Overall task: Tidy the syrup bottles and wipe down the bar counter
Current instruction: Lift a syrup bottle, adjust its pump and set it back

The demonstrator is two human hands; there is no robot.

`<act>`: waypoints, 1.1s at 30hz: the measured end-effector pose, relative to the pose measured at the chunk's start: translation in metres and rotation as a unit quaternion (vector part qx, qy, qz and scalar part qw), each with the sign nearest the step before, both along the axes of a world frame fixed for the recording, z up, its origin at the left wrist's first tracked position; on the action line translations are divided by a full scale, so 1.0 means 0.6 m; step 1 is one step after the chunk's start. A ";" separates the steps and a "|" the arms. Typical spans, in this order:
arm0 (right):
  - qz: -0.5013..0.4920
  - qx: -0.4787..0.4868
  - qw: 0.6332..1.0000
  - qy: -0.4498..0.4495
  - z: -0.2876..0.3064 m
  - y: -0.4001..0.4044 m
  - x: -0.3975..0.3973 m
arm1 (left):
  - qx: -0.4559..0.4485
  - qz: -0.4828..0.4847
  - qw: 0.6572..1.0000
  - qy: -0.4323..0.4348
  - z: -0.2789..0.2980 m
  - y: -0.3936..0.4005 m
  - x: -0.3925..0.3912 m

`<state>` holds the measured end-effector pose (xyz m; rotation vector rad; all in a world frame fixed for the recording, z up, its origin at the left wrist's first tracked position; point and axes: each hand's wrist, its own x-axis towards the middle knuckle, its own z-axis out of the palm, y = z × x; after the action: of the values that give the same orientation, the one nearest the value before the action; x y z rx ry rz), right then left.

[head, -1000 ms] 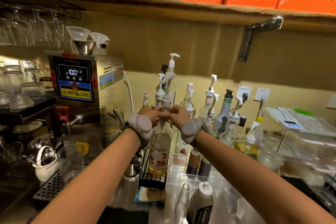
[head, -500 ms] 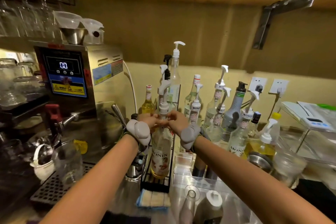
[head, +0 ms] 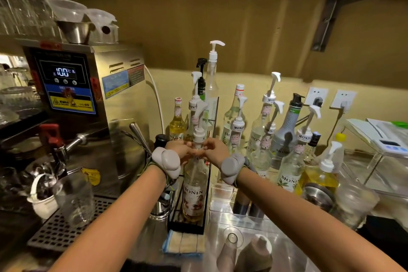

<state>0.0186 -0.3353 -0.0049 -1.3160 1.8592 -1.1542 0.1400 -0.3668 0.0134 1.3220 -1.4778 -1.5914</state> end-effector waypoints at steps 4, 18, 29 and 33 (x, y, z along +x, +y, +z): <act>0.010 0.014 1.000 -0.017 0.001 -0.001 -0.004 | 0.014 0.009 1.000 0.018 0.004 0.009 0.000; -0.005 0.059 0.994 -0.089 0.012 0.044 -0.002 | 0.018 0.024 0.999 0.042 -0.002 0.051 0.009; -0.051 0.076 0.986 -0.143 -0.021 0.173 -0.040 | 0.022 -0.053 0.998 0.028 -0.043 0.141 -0.003; -0.056 0.100 0.986 -0.123 -0.034 0.215 -0.050 | 0.051 -0.074 0.996 0.015 -0.049 0.186 -0.019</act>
<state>-0.0117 -0.2060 -0.0251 -0.9255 1.8302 -1.0991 0.1284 -0.2553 -0.0159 1.2638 -1.5238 -1.7942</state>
